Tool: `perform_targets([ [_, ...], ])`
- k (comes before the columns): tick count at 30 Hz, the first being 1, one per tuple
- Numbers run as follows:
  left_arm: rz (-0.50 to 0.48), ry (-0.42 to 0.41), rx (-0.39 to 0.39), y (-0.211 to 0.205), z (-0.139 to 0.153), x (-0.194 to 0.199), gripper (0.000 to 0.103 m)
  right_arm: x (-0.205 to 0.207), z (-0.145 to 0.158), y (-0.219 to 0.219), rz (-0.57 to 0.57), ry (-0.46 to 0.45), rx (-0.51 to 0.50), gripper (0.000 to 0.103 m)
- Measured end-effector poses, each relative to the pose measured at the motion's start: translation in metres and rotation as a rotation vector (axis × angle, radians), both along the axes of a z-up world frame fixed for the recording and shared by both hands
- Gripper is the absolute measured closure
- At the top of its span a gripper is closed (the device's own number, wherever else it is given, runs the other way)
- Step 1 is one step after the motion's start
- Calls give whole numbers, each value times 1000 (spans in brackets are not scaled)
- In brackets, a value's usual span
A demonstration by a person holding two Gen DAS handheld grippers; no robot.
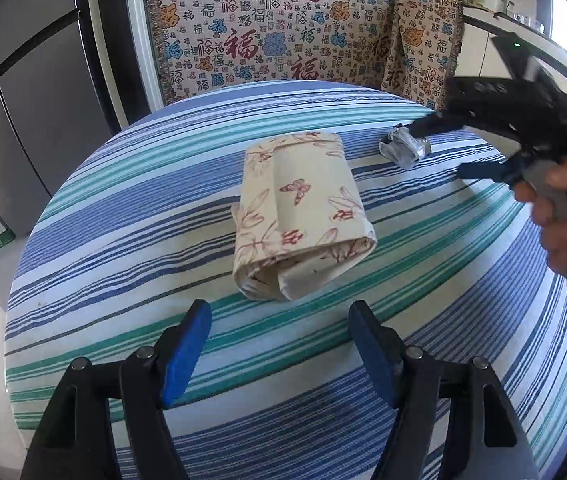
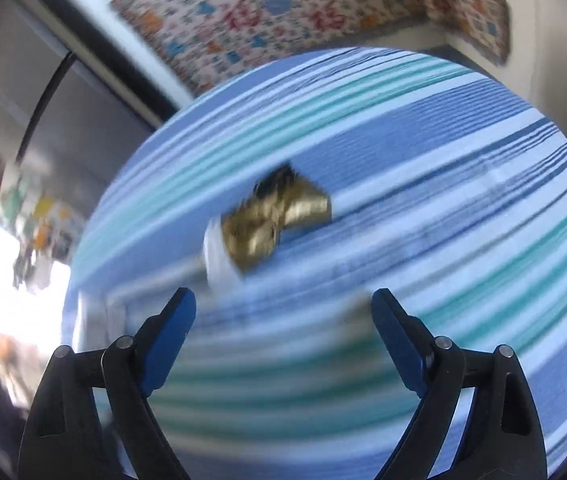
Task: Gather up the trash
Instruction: 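Grasp the cream floral paper bundle with the left gripper while the right gripper grasps the gold foil packet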
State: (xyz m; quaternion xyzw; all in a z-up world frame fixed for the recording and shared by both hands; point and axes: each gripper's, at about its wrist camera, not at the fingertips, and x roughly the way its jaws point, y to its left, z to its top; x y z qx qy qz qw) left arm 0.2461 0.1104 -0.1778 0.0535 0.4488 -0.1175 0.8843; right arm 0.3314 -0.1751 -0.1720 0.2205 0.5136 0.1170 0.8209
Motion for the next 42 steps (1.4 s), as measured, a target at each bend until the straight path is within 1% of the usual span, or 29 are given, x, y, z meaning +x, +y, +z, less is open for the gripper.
perform_targets([
  [1, 0, 1, -9, 1, 1, -3, 30, 11, -1, 1, -38, 19, 17, 11],
  [3, 0, 2, -25, 4, 3, -8, 30, 25, -2, 5, -77, 35, 13, 10],
  [4, 2, 0, -32, 6, 4, -11, 30, 29, -2, 7, -81, 38, -9, 15],
  [5, 4, -3, -41, 8, 6, -14, 30, 32, -1, 10, -72, 37, -47, 25],
  [6, 4, -6, -49, 8, 9, -14, 30, 32, 0, 14, -37, 27, -68, 31],
  [7, 4, -10, -62, 10, 12, -17, 30, 32, 0, 17, 18, 21, -58, 44],
  [8, 0, -15, -78, 12, 14, -18, 30, 29, -1, 19, 62, 19, -51, 51],
  [9, -5, -17, -90, 10, 17, -18, 30, 23, 0, 19, 101, 11, -55, 52],
  [11, -23, -15, -122, 7, 23, -12, 30, 10, 7, 16, 194, -24, -98, 61],
  [13, -28, -11, -127, 1, 26, -7, 30, -7, 11, 13, 313, -42, -158, 73],
  [14, -30, -12, -129, -3, 27, -5, 30, -15, 12, 11, 359, -43, -184, 74],
  [16, -45, -16, -153, -11, 30, -2, 30, -35, 17, 4, 442, -58, -237, 74],
  [17, -47, -17, -166, -15, 31, -1, 29, -43, 19, 0, 462, -68, -269, 74],
  [19, -34, -14, -174, -25, 30, 5, 27, -51, 23, -10, 437, -76, -289, 72],
  [20, -28, -14, -169, -29, 28, 8, 27, -51, 24, -14, 407, -76, -265, 53],
  [21, -16, -11, -155, -35, 26, 12, 27, -48, 25, -18, 372, -77, -230, 42],
  [22, -3, -7, -139, -40, 24, 15, 27, -43, 25, -18, 331, -82, -193, 26],
  [23, 7, -7, -120, -44, 23, 18, 27, -38, 26, -18, 275, -92, -153, 19],
  [25, 21, -16, -88, -46, 19, 20, 27, -21, 24, -11, 182, -76, -79, 17],
  [27, 30, -18, -55, -49, 15, 23, 27, 1, 14, 1, 95, -10, -6, 17],
  [29, 48, -8, -36, -48, 10, 28, 27, 18, 1, 15, 13, 46, 36, 17],
  [31, 55, 7, -63, -44, 7, 30, 27, 25, -5, 26, -22, 67, 24, 16],
  [32, 58, 13, -76, -42, 5, 30, 27, 28, -5, 30, -29, 54, 3, 21],
  [33, 57, 17, -84, -41, 4, 30, 26, 31, -5, 34, -18, 41, -43, 28],
  [34, 55, 17, -90, -40, 3, 30, 26, 33, -4, 38, 13, 29, -90, 50],
  [35, 52, 17, -94, -39, 2, 29, 26, 32, -3, 41, 70, 11, -140, 57],
  [39, 49, 23, -104, -36, 2, 27, 26, 11, 5, 28, 299, -57, -228, 58],
  [40, 47, 27, -106, -37, 3, 27, 26, 4, 8, 23, 368, -66, -232, 58],
  [42, 30, 34, -114, -39, 3, 26, 27, -18, 16, 12, 519, -84, -280, 57],
])
